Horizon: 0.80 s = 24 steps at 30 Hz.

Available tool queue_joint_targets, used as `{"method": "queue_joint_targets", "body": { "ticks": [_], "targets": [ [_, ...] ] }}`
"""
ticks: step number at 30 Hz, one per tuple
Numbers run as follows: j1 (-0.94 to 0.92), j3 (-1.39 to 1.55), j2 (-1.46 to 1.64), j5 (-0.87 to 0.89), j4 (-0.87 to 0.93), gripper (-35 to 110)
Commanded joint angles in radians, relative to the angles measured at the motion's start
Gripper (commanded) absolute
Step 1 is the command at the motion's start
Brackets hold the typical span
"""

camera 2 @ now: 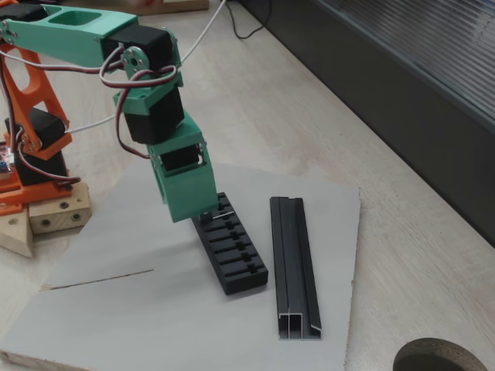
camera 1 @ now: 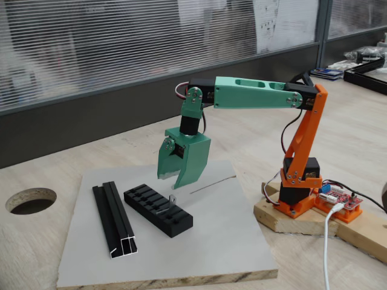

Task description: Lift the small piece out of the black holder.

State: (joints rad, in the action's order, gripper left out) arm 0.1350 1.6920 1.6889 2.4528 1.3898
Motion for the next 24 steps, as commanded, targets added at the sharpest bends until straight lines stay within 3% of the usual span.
{"method": "queue_joint_targets", "body": {
  "ticks": [1,24],
  "targets": [
    [0.064,-0.006,0.020,0.011,0.018,35],
    [0.095,0.101,0.021,0.021,0.003,35]
  ]
}}
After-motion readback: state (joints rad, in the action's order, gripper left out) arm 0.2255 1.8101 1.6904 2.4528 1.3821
